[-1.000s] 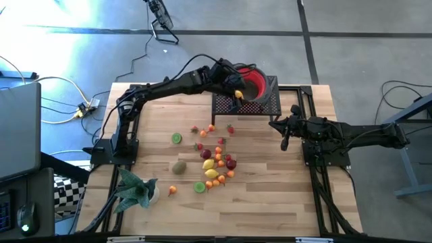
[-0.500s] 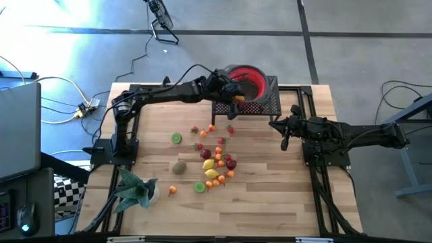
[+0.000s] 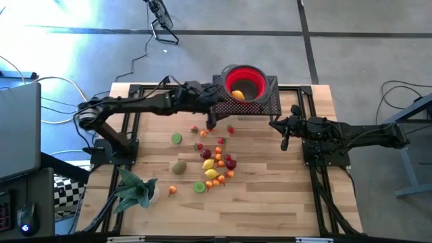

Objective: Pick & Place Fruit
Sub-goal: Put the half kiwi into the strainer on the shelf

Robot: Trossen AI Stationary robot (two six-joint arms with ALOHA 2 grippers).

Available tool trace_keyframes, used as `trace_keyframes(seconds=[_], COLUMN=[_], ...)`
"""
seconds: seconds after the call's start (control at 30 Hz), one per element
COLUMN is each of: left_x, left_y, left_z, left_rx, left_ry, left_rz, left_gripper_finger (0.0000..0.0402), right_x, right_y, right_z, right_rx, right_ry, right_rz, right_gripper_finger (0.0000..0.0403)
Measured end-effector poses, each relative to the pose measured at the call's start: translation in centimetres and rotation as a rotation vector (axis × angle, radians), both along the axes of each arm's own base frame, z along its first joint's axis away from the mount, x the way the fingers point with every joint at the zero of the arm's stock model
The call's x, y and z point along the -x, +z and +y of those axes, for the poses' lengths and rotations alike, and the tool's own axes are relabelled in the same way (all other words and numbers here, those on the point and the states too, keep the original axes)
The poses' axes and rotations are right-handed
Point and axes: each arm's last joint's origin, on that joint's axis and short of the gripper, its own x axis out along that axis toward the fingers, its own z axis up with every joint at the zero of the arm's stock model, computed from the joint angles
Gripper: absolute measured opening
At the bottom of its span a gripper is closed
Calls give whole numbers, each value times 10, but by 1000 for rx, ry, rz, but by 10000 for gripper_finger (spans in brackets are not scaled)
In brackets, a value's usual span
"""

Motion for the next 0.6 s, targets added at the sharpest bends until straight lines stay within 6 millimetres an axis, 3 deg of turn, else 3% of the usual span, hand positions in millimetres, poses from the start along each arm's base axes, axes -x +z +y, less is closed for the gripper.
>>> trace_keyframes(seconds=[0.37, 0.6], left_x=[51, 81], left_y=[12, -2], left_z=[-35, -57], left_rx=[-47, -79], left_ry=[-73, -137], left_rz=[-56, -78], left_gripper_finger=[329, 329], right_x=[0, 0], right_y=[1, 1], right_z=[0, 0], right_rx=[-22, -24], right_ry=[-6, -6], right_rz=[-15, -17], right_gripper_finger=[3, 3])
